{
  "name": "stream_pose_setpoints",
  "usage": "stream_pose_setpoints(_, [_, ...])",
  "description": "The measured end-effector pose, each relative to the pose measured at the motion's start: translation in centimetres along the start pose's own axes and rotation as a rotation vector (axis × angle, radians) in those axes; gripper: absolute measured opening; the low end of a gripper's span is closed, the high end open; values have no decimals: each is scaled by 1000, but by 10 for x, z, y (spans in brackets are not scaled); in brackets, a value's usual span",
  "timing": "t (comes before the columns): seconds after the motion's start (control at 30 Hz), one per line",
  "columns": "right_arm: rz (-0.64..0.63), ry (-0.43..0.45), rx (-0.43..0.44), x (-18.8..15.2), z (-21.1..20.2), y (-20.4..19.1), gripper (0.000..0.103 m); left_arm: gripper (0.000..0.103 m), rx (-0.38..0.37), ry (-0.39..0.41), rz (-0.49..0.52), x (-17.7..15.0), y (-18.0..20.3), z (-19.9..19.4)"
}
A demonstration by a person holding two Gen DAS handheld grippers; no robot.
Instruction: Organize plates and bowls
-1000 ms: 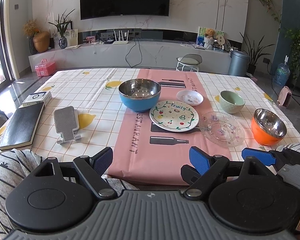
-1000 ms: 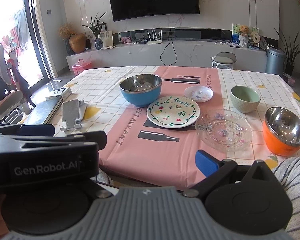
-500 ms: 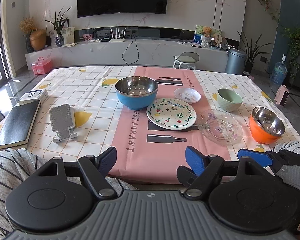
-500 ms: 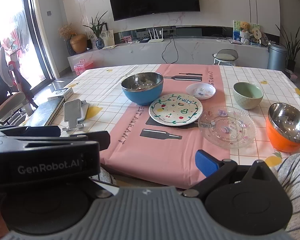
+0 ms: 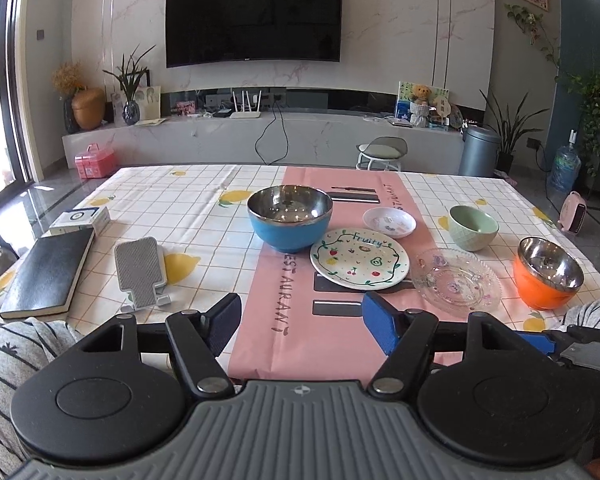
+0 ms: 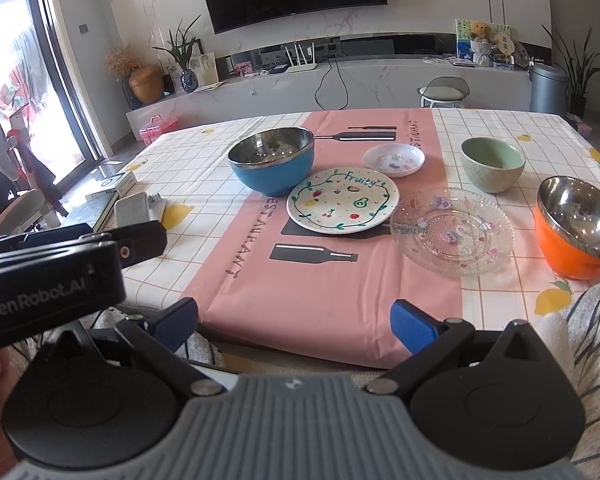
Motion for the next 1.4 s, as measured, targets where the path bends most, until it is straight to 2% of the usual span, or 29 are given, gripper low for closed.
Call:
stream_pose_setpoints(0.1, [18, 4, -13, 3, 3, 7, 100, 88, -6, -9, -61, 0, -9, 2])
stream_pose_setpoints(0.13, [23, 3, -18, 4, 4, 9, 100, 97, -7, 0, -58, 2, -11, 2])
stream_pose_setpoints(0.2, [30, -1, -29, 6, 6, 14, 100, 103, 0, 19, -14, 5, -12, 2])
stream_pose_setpoints(0.27, [41, -6, -46, 8, 9, 19, 100, 103, 39, 37, 20, 8, -14, 2])
stream_pose_setpoints(0.37, [48, -10, -66, 12, 15, 24, 100, 103, 99, 6, 1, 9, -21, 6])
stream_pose_setpoints(0.47, [53, -10, -73, 19, 18, 28, 100, 103, 65, -17, -38, 11, -30, 9])
stream_pose_setpoints(0.53, [53, -7, -71, 24, 19, 29, 100, 103, 67, 30, -46, 17, -36, 7])
stream_pose_setpoints(0.6, [43, -2, -68, 31, 19, 30, 100, 103, 105, 61, -26, 27, -45, 6])
stream_pose_setpoints(0.77, [13, 47, -72, 66, 19, 32, 100, 103, 120, 62, -30, 58, -73, 20])
stream_pose_setpoints(0.83, [9, 75, -77, 86, 19, 31, 100, 98, 108, 58, -42, 71, -83, 30])
stream_pose_setpoints(0.97, [23, 149, -90, 125, 20, 29, 100, 94, 89, 4, -9, 93, -97, 59])
stream_pose_setpoints(1.13, [70, 217, -106, 168, 35, 19, 100, 92, 115, -29, -29, 109, -109, 98])
stream_pose_setpoints(1.2, [80, 219, -96, 183, 48, 12, 100, 92, 101, -48, -34, 113, -113, 116])
stream_pose_setpoints(1.3, [103, 164, -77, 201, 72, 4, 100, 92, 35, -93, -79, 114, -117, 144])
stream_pose_setpoints(1.4, [147, 123, -47, 217, 97, -3, 100, 91, -41, -144, -197, 107, -126, 171])
Point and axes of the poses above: each gripper's, at about its wrist camera, not at the fingertips, and z roughly the way its jaws point, y to its right, x to its top, the point moved 8 cm from there along z, roughly the way its jaws point, and after that the axes turned 12 degrees about z, right-handed, at the moved point
